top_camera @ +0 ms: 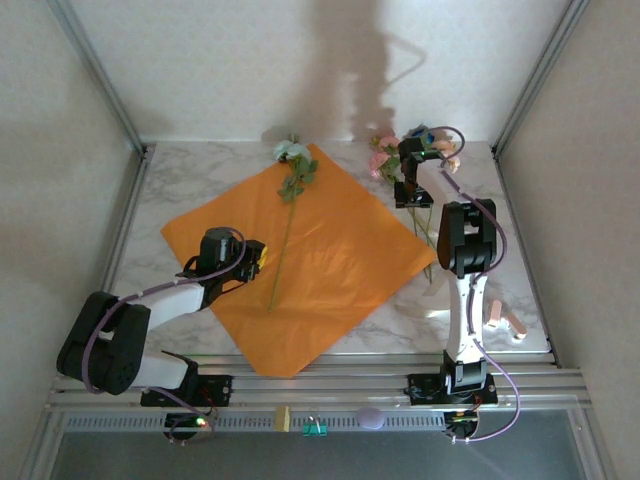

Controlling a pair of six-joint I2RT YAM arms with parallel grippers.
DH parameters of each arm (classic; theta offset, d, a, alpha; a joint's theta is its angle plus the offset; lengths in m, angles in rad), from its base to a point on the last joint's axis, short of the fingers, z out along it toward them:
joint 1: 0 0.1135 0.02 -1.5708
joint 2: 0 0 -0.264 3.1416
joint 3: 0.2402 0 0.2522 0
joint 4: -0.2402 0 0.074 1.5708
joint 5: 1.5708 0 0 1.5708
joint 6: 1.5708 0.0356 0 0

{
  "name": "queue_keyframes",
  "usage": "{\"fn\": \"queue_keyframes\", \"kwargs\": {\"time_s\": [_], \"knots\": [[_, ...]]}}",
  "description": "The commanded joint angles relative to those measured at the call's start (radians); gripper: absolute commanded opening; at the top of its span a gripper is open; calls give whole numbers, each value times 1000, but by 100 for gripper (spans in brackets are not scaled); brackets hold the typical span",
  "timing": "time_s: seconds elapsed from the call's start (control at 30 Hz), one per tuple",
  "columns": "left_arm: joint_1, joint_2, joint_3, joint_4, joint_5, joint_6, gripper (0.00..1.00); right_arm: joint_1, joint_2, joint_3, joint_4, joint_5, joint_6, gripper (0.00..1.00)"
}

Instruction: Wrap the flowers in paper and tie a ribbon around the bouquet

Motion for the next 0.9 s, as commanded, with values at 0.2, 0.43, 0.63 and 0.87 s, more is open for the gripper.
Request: {"fn": "queue_keyframes", "kwargs": {"time_s": [0.2, 0.43, 0.63, 0.87], "knots": [[-7, 23, 15, -16, 17, 7, 23, 34, 89, 92, -80, 72, -50, 35], [-7, 18, 12, -20, 16, 9, 23, 33, 108, 109, -74, 94, -83, 28], [-7, 18, 6, -21, 19, 9, 22, 48, 93, 105, -63, 122, -99, 7], [-7, 16, -3, -16, 19, 13, 22, 68, -17, 76, -2, 223, -136, 0]]}}
